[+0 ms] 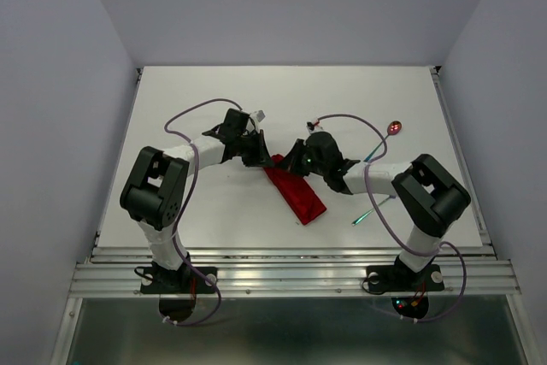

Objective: Fold the napkin into a case and place the utensils inside
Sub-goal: Stuff the top corner of the smaller-rectangle-folded napkin into the folded napkin.

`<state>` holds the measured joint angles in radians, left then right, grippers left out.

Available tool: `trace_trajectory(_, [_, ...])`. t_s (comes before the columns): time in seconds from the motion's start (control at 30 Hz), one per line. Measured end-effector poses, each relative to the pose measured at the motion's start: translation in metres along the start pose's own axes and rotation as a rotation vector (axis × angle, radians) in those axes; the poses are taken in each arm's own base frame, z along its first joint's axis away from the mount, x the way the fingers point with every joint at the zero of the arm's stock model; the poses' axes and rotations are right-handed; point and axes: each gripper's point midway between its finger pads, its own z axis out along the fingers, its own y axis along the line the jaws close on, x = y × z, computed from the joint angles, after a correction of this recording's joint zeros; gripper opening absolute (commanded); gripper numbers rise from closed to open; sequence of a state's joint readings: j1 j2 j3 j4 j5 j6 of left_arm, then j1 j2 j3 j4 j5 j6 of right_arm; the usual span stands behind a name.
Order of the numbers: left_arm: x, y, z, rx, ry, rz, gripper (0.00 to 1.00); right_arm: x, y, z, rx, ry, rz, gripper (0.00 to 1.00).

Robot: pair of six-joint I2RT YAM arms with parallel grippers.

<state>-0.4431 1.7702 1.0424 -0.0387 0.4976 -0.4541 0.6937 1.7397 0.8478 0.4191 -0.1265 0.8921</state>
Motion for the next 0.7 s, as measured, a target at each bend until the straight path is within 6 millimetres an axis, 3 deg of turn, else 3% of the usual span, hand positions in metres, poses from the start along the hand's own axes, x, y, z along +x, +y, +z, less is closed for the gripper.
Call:
trace_trajectory(0.37, [0.0,0.0,0.002,0.006,0.004,0.0,0.0,0.007,-0.029,0.018,0.075,0.026,-0.001,0.01])
trace_trajectory(0.6, [-0.004,-0.004,0.004,0.018,0.006,-0.006,0.0,0.01,-0.034,0.041,0.077,0.065,-0.009,0.01])
trace_trajectory(0.7, [-0.006,-0.006,0.005,0.024,0.003,-0.01,0.0,0.012,-0.034,0.043,0.074,0.076,-0.008,0.01])
